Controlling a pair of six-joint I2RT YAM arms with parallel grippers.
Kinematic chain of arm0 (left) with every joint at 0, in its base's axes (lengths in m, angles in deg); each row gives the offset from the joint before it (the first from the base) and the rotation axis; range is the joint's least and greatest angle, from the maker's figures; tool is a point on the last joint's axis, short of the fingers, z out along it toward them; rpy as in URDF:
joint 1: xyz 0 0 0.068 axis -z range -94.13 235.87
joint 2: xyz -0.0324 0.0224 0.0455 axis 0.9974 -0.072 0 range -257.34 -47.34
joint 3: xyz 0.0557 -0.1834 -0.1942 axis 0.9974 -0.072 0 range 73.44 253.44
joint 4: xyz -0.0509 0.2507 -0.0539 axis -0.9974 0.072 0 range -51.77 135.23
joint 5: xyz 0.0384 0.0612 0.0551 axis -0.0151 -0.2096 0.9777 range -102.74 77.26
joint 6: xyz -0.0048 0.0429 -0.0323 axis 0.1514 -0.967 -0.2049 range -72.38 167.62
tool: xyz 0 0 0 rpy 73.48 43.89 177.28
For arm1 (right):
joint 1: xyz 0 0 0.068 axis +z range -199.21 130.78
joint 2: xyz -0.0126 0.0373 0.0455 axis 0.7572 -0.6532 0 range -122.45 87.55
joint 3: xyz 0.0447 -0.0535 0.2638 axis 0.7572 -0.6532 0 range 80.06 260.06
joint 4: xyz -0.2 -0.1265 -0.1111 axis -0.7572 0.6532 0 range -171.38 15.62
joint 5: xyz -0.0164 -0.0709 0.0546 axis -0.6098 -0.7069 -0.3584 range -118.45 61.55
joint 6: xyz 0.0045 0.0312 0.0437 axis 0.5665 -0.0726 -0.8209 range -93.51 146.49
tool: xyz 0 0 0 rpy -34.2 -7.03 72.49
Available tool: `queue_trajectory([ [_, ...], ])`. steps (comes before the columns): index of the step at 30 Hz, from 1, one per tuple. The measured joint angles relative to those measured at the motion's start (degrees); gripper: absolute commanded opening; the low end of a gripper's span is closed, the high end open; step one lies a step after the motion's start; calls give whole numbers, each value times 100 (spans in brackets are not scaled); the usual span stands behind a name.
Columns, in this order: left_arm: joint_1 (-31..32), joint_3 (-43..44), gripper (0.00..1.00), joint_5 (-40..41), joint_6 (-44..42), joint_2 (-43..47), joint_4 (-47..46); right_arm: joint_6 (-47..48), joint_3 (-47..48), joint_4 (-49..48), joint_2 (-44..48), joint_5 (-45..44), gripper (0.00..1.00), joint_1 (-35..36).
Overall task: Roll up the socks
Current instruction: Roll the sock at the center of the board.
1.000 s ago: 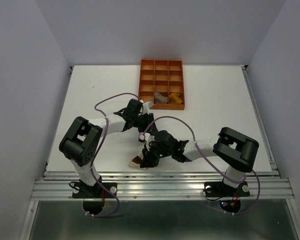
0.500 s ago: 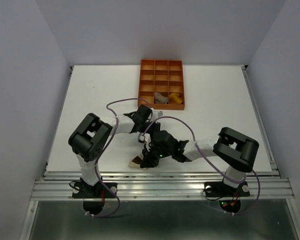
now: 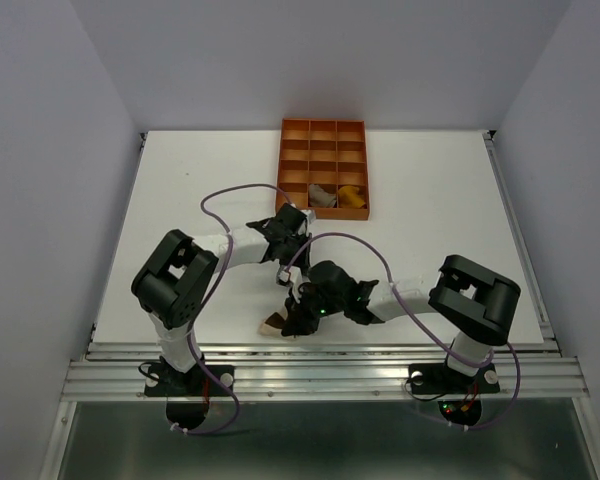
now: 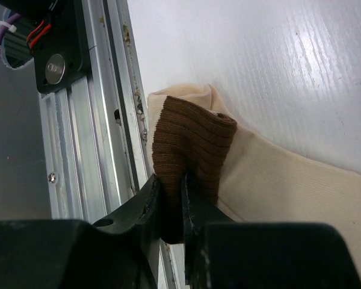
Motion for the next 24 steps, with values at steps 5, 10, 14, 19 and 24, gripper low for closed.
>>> queue_trajectory([
  [5, -2, -24, 0, 118, 63, 28, -4, -212, -15, 61, 90, -59, 1, 0],
  [10, -28, -22, 0, 291, 363, 48, 11, -673, -94, 9, 190, -101, 1, -70],
  [14, -179, -24, 0, 560, 656, 133, 149, -1143, -428, -348, 280, -175, 1, -160],
  [19, -584, -142, 0, 879, 1060, 560, 369, -1829, -887, -807, 404, -302, 1, -450],
  [24, -708, -234, 12, 1021, 1204, 1139, 535, -2358, -1067, -1049, 402, -337, 1, -627],
])
